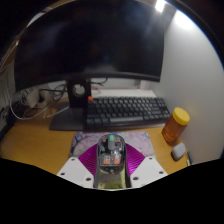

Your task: Arrange mouse

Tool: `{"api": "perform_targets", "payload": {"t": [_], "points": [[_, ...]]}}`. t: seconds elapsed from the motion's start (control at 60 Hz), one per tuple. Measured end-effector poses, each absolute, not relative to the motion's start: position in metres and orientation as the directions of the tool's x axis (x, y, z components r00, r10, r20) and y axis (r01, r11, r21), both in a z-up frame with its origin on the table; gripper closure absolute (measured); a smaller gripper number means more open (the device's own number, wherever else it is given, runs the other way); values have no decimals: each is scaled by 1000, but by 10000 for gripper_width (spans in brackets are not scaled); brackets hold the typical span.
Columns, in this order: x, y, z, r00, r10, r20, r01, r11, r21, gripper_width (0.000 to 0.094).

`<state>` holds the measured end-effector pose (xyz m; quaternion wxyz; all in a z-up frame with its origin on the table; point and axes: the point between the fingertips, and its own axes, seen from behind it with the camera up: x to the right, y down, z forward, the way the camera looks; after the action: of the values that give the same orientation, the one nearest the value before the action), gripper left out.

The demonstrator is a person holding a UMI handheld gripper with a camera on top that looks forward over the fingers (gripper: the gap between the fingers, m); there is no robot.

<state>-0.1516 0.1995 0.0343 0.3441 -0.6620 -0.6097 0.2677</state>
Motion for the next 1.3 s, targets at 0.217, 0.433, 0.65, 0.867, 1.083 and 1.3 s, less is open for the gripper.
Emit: {"api": "perform_targets", "payload": {"t": [0.217, 0.433, 0.65, 0.867, 1.083, 1.3], "points": [[-144, 216, -10, 116, 993, 11, 653, -68, -755, 541], [-142, 218, -9, 106, 994, 37, 656, -42, -754, 174], [-87, 192, 50, 185, 982, 36, 660, -97, -745, 79], [7, 98, 111, 101, 995, 6, 685, -66, -726, 86], [61, 39, 137, 5, 1000, 14, 673, 7, -739, 86], [85, 23, 135, -21, 1000, 14, 683, 25, -730, 86]]}}
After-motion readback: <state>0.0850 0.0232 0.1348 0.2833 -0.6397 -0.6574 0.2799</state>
